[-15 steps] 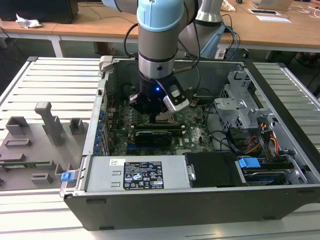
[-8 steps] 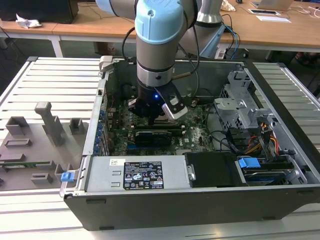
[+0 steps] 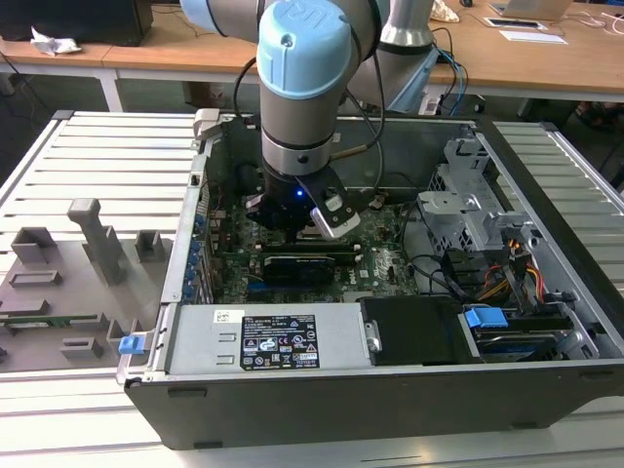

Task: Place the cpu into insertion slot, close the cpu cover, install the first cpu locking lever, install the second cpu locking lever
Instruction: 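Install the second cpu locking lever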

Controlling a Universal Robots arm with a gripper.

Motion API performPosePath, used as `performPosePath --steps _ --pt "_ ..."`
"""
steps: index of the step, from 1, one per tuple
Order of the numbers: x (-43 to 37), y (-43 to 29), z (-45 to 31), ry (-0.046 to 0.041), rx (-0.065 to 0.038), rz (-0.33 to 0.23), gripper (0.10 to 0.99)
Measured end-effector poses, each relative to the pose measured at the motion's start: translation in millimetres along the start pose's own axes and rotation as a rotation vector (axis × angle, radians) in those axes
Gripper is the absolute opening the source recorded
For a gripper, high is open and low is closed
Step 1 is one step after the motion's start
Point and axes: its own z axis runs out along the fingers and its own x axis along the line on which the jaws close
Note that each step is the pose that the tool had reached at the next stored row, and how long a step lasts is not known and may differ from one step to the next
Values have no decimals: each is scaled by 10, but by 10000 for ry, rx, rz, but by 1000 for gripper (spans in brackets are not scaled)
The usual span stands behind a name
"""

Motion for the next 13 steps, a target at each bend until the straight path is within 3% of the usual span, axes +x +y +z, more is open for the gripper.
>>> performPosePath --steps 2,13 --pt "11 -5 30 -10 -103 3 106" --pt "38 -25 132 -45 -452 2 106"
